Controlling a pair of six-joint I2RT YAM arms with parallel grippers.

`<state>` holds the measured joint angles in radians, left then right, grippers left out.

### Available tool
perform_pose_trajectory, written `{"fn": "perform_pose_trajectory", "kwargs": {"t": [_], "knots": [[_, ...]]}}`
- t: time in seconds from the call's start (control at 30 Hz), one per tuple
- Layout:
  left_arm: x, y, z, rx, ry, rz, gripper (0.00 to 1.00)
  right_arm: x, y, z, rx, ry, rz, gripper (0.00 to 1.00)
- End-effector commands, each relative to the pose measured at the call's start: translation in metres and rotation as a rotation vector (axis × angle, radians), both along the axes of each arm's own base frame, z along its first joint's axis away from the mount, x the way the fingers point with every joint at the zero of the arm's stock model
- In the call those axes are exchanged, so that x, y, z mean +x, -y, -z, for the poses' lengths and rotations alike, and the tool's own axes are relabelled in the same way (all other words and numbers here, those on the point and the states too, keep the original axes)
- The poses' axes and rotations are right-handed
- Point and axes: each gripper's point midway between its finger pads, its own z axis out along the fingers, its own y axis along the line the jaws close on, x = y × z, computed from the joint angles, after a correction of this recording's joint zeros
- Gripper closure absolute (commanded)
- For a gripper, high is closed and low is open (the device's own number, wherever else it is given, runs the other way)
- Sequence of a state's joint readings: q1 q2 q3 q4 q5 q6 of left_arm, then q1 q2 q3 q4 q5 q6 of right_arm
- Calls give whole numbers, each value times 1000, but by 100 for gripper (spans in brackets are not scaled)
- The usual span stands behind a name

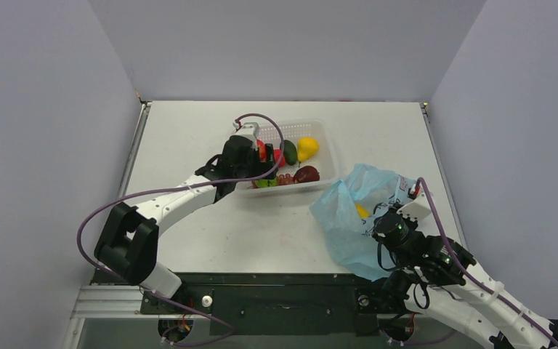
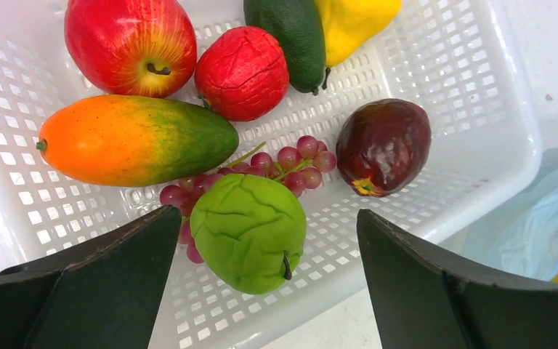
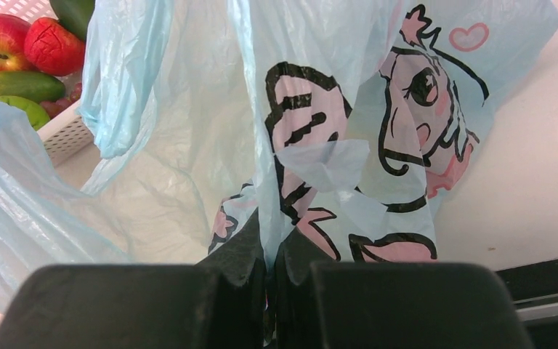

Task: Take the fake fruits out of the plastic bag
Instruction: Place the fake fruit in the bin, then adjust the plastic bag at the center of the board.

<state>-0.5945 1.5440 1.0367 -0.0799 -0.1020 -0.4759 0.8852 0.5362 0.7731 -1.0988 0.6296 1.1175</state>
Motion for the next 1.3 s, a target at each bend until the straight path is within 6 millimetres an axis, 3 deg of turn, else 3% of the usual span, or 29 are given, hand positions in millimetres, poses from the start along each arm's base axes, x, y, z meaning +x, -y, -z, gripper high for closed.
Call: {"fn": "perform_pose_trajectory", "kwargs": {"t": [0.0,0.2,0.27,0.33,0.4,0.53,0.6,0.7,0.77,0.83,0.97,1.17,1.27], "knots": [[-6,4,-55,-84,128,64,9,12,0,-23,-32,65,4,100],[-33,7,-84,-184,157,132,7,45,-7,-62,-107,93,-40,100],[-43,10,-99,-232,174,165,7,59,-1,-62,-160,49,-51,100],[-56,16,-116,-284,188,224,6,74,3,-81,-157,55,-71,100],[-66,25,-149,-352,246,305,5,85,5,-96,-169,68,-108,100],[-84,33,-183,-411,299,406,4,88,3,-135,-168,146,-153,100],[-90,35,-194,-440,318,433,3,82,0,-146,-146,170,-183,100],[-101,46,-211,-519,339,511,3,66,-4,-144,-98,177,-209,100],[-108,55,-217,-561,338,569,3,53,-15,-125,-32,133,-260,100],[-113,67,-218,-573,332,614,3,39,-23,-73,8,11,-291,100],[-134,101,-217,-553,319,722,3,11,-23,-24,67,-103,-271,100],[-166,162,-203,-513,290,852,3,-30,-10,24,87,-292,-201,100],[-174,191,-176,-485,245,879,3,-40,-3,37,91,-328,-155,100]]}}
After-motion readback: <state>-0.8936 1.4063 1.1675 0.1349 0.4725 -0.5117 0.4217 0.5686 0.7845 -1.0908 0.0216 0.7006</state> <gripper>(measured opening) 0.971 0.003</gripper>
